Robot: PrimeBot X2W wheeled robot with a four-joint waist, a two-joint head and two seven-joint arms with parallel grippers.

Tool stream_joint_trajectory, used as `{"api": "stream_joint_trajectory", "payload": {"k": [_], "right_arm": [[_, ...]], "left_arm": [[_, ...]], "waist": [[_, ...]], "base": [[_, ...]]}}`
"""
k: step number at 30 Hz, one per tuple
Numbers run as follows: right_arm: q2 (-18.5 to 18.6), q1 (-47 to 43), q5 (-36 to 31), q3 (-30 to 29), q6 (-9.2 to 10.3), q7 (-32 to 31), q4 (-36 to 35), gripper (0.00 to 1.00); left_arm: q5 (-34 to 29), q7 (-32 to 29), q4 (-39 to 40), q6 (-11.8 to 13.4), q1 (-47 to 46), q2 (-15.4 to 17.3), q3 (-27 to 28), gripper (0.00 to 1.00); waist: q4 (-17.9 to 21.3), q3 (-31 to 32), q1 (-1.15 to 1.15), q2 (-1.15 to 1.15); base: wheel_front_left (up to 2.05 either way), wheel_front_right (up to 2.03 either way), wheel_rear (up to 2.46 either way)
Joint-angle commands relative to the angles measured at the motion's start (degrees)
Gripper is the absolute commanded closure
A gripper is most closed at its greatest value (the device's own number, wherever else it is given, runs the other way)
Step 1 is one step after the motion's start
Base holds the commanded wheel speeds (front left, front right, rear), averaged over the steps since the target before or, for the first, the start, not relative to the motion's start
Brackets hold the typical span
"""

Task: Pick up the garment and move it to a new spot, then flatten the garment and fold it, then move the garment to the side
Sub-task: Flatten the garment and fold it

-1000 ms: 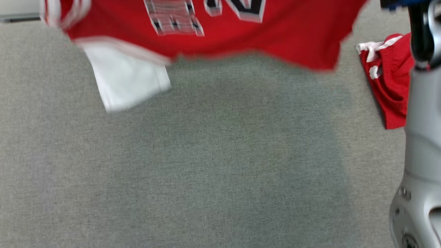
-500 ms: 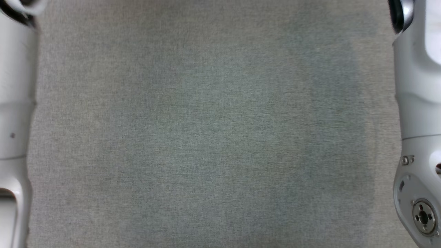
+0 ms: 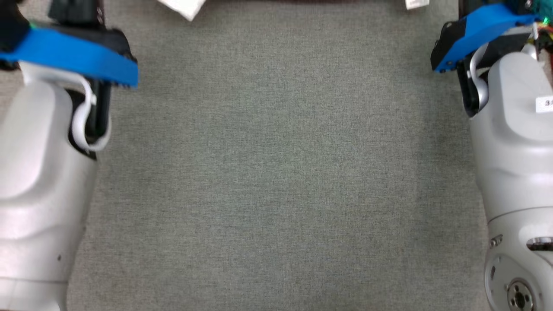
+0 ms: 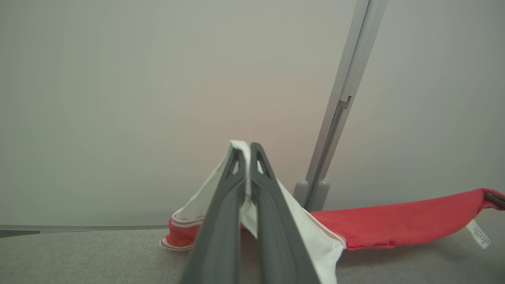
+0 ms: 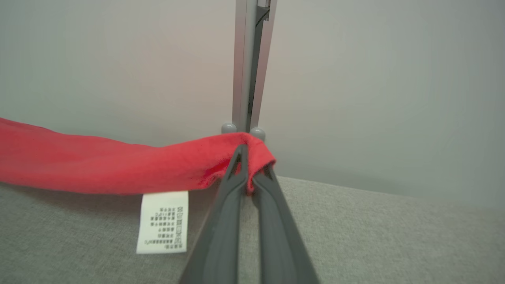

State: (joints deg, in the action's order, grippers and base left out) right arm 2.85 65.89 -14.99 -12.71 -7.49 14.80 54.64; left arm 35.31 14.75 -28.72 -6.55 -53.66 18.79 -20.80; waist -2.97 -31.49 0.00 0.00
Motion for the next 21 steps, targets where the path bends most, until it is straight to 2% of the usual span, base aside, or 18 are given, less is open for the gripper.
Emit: {"api": "stream_joint_trajectory", "payload": {"k": [1,11,16,21], "right_arm": [[0.1,-1.7,1.1,0.4,-0.01,0.4,-0.7,1.0],[0.1,-18.4,14.8,7.7,-0.01,0.4,-11.3,1.0],[0.1,-28.6,18.0,9.2,-0.01,0.0,-16.9,1.0],[0.1,-40.3,19.9,8.7,-0.01,-4.4,-26.4,1.0]], "left_arm": [[0.1,0.3,1.4,-0.3,2.1,-0.3,0.4,1.0],[-1.2,0.5,16.8,1.5,23.1,-1.7,6.7,1.0],[-1.0,0.5,23.7,3.3,35.6,-1.0,8.5,1.0],[0.1,-1.2,31.9,6.0,47.5,0.3,8.9,1.0]], "waist": [[0.1,0.7,0.0,0.0],[1.4,9.6,0.0,0.0],[2.3,16.0,0.0,0.0],[2.8,21.3,0.0,0.0]], "base": [[0.0,0.0,0.0],[0.0,0.0,0.0],[0.0,0.0,0.0],[0.0,0.0,0.0]]}}
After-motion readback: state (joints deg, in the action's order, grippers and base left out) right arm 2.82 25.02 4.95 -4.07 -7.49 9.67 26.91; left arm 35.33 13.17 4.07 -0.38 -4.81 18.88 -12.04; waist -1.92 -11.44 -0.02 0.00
